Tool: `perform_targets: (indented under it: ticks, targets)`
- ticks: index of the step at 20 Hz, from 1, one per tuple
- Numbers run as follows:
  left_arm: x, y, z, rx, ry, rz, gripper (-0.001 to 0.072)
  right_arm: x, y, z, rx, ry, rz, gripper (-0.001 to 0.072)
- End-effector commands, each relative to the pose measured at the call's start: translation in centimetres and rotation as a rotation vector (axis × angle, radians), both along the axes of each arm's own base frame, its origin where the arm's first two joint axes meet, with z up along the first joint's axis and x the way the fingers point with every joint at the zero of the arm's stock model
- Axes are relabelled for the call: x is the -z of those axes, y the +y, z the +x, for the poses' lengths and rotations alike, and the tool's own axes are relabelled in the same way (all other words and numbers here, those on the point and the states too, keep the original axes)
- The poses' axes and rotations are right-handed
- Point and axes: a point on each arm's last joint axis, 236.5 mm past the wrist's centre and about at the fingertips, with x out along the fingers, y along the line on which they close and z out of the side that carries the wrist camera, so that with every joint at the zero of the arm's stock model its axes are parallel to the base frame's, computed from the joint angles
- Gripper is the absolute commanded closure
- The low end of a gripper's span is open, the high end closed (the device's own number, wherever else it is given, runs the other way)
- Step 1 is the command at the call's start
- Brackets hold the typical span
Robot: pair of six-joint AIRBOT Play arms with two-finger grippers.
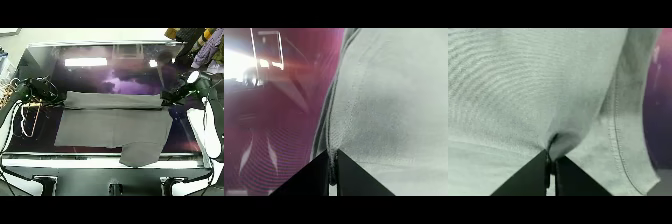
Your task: Fold the clothes and pants, and hang the long-sleeved shirts on hangers.
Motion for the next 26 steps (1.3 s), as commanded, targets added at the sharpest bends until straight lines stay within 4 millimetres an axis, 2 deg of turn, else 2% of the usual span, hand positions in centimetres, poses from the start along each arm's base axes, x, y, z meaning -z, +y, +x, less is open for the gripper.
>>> perform_targets:
  ticks: [1,3,4,5,6,7,8,11,13,14,15,17,19,21,24,26]
  targets:
    - [1.1,-0.7,-1.9,0.0,0.074,-0.022,0.0693,0.6,-0.6,-0.7,-0.003,0.034,-0.028,0.0671]
    - [1.8,-1.3,-3.1,0.005,0.117,-0.038,0.0689,0.7,-0.6,-0.7,0.001,0.039,-0.027,0.0666]
    - [1.8,-1.4,-3.3,0.009,0.125,-0.04,0.0659,0.8,-0.6,-0.7,0.001,0.04,-0.027,0.0585]
    - [1.6,-1.3,-3.2,0.009,0.121,-0.039,0.0528,0.7,-0.6,-0.7,0.011,0.041,-0.024,0.048]
    - [1.2,-1.1,-3.0,0.005,0.111,-0.037,0.034,0.6,-0.5,-0.8,0.014,0.046,-0.018,0.0303]
    - [0.4,-0.7,-2.5,0.001,0.092,-0.033,0.0161,0.1,-0.4,-1.1,0.006,0.046,-0.017,0.0209]
    - [-0.7,-0.4,-2.2,0.0,0.075,-0.03,0.0127,-0.9,-0.5,-1.3,-0.017,0.031,-0.019,0.0211]
    - [-5.3,1.7,-2.2,0.022,0.019,0.016,0.0127,-5.9,-2.2,-1.7,-0.017,-0.081,-0.019,0.0211]
    - [-7.4,3.7,-4.2,0.061,0.027,0.072,0.0127,-9.0,-3.9,-3.1,0.016,-0.148,0.034,0.0211]
    - [-8.1,4.5,-5.3,0.025,0.025,0.066,0.0128,-9.4,-4.6,-4.8,0.045,-0.147,0.069,0.0212]
    - [-8.5,5.1,-6.6,-0.021,0.019,0.037,0.0128,-8.6,-5.0,-7.1,0.077,-0.113,0.095,0.0213]
    - [-8.1,5.9,-10.1,-0.105,0.037,-0.015,0.0129,-5.4,-4.7,-12.4,0.138,-0.01,0.134,0.0213]
    - [-7.8,5.5,-12.6,-0.217,0.009,-0.121,0.0129,-2.0,-2.2,-17.8,0.155,0.097,0.188,0.0213]
    - [-7.4,5.1,-14.6,-0.304,-0.011,-0.19,0.0129,0.1,0.1,-21.4,0.171,0.159,0.241,0.0213]
    - [-6.3,4.3,-16.9,-0.35,0.016,-0.229,0.0129,2.7,1.6,-25.2,0.186,0.218,0.254,0.0213]
    - [-5.4,3.6,-17.8,-0.353,0.044,-0.245,0.0129,4.0,2.7,-27.4,0.194,0.277,0.277,0.0213]
